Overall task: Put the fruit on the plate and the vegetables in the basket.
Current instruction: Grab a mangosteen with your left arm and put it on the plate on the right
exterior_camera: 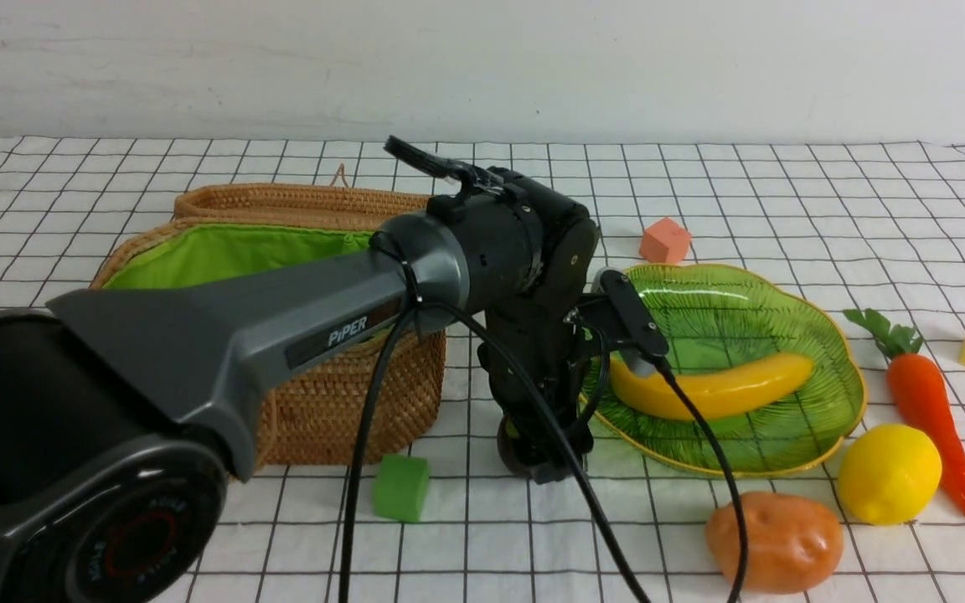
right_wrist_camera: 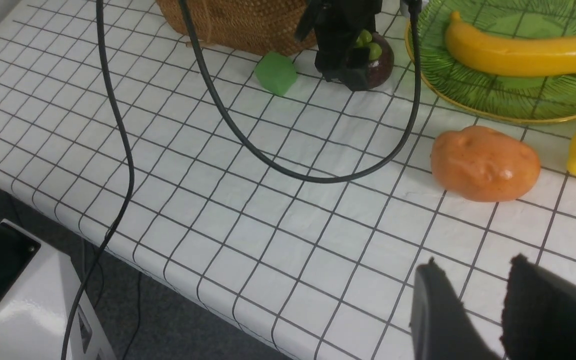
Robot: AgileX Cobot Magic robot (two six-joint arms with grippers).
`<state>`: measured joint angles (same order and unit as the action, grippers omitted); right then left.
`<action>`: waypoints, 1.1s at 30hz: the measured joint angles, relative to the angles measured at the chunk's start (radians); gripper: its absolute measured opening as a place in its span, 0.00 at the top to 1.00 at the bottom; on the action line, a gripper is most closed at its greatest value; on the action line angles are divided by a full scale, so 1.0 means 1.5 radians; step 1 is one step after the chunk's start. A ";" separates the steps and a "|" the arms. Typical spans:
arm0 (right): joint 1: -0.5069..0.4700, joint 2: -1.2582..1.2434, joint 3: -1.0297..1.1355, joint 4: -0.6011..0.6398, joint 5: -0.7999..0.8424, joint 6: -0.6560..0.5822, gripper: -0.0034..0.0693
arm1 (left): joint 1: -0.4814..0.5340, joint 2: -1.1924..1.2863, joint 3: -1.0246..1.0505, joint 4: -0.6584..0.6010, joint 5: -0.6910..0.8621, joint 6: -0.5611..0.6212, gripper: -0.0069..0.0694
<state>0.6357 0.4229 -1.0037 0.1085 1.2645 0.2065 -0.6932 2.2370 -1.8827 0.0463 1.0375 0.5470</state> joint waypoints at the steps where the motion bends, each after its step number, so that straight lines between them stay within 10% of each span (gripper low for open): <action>1: 0.000 0.000 0.000 0.000 0.000 0.000 0.64 | 0.000 0.000 -0.001 -0.001 0.002 -0.010 0.16; 13: 0.000 0.000 0.000 -0.076 -0.008 0.053 0.64 | 0.000 -0.074 -0.087 -0.050 0.115 -0.074 0.16; 22: 0.000 0.000 0.000 -0.183 -0.094 0.164 0.64 | -0.001 -0.046 -0.121 -0.276 -0.216 -0.048 0.17; 33: 0.000 0.000 0.000 -0.121 -0.066 0.165 0.64 | -0.001 0.079 -0.120 -0.280 -0.379 -0.038 0.11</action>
<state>0.6357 0.4229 -1.0037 -0.0726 1.1651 0.4537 -0.6940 2.3558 -2.0629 -0.3739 0.4684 0.4895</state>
